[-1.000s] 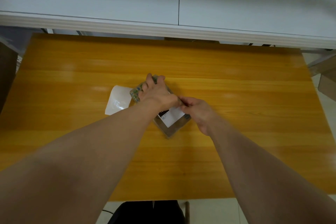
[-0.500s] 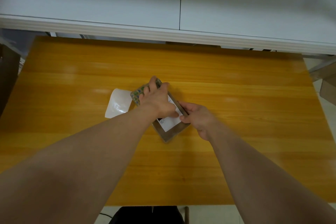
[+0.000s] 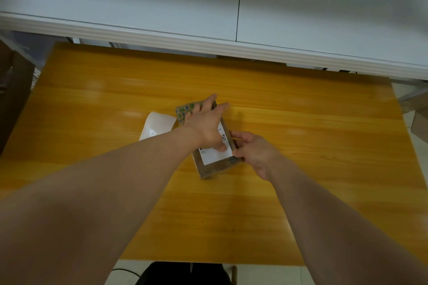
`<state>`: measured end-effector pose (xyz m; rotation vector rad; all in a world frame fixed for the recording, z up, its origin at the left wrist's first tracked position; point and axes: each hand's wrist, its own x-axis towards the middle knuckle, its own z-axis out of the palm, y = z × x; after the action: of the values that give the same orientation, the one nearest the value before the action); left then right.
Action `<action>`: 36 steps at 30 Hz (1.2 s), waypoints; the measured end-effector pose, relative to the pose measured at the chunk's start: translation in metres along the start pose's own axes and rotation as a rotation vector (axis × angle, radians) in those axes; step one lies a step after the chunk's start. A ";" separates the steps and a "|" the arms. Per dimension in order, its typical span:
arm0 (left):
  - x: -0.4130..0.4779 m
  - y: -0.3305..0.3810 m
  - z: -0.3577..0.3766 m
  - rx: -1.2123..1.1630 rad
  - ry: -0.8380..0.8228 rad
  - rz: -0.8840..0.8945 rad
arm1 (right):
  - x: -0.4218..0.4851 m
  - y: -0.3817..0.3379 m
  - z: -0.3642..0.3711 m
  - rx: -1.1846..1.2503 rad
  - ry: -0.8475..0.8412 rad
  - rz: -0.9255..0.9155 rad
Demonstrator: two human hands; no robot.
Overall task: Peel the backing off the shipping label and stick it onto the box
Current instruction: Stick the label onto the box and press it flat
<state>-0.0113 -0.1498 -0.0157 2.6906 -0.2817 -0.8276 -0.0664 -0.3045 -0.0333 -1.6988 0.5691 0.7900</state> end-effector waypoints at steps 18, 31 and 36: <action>-0.039 0.000 0.050 -0.914 0.241 -0.988 | 0.001 -0.020 0.029 -0.409 0.296 -0.120; -0.035 0.000 0.075 -1.119 0.276 -0.813 | 0.001 -0.012 0.028 -0.471 0.212 -0.166; -0.038 -0.007 0.075 -1.112 0.263 -0.735 | 0.002 -0.010 0.024 -0.481 0.149 -0.172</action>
<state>-0.0843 -0.1507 -0.0575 1.7267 0.9848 -0.5141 -0.0635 -0.2783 -0.0319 -2.2299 0.3400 0.7158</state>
